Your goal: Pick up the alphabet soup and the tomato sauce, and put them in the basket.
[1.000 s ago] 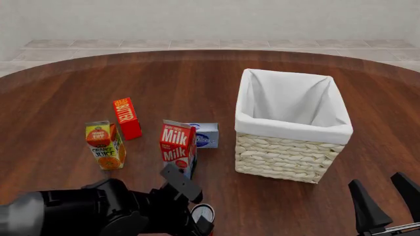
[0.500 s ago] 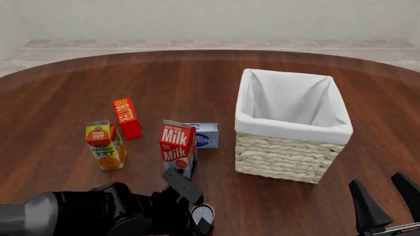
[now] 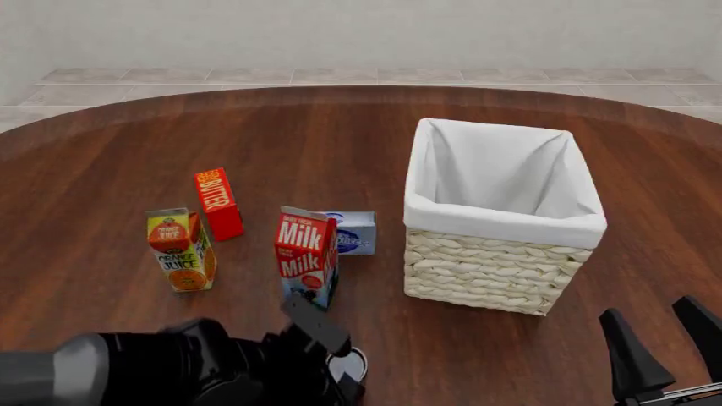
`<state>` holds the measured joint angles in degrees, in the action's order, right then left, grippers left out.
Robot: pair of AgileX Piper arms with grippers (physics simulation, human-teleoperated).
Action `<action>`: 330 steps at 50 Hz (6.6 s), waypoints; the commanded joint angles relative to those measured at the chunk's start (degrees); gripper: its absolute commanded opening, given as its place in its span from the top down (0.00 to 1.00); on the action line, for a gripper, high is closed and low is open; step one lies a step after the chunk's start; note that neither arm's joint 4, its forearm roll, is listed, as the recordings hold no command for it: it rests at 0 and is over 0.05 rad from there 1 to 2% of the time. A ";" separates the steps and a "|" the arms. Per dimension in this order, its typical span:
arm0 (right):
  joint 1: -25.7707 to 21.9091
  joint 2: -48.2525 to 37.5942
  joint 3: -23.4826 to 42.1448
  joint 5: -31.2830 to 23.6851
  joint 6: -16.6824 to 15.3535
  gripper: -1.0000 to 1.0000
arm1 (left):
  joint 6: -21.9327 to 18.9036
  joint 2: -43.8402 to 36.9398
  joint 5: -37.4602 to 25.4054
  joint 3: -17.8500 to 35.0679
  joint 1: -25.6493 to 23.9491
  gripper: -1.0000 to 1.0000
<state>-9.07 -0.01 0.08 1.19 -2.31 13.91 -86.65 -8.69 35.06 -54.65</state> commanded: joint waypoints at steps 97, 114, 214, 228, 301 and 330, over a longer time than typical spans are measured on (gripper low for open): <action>-1.14 0.00 -0.06 -0.21 -0.65 0.00 | -17.50 10.52 -25.16 26.34 6.79 1.00; -1.13 0.00 -0.06 -0.27 -0.86 0.00 | -20.61 9.75 -27.93 31.69 7.79 1.00; -0.67 0.00 -0.05 -0.25 -0.31 0.00 | -29.98 -9.73 -32.11 63.36 6.62 1.00; -1.00 0.00 -0.05 -0.29 -0.25 0.00 | -29.83 -12.20 -32.17 65.86 5.99 1.00; -0.40 0.00 -0.01 0.19 0.86 0.00 | -27.09 -27.30 -30.34 81.07 4.34 1.00; -0.01 0.00 0.05 0.18 1.12 0.00 | -25.67 -30.14 -29.16 83.50 2.61 1.00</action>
<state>-9.19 -0.01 0.11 1.39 -1.27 -11.11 -115.02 -38.25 118.05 -51.42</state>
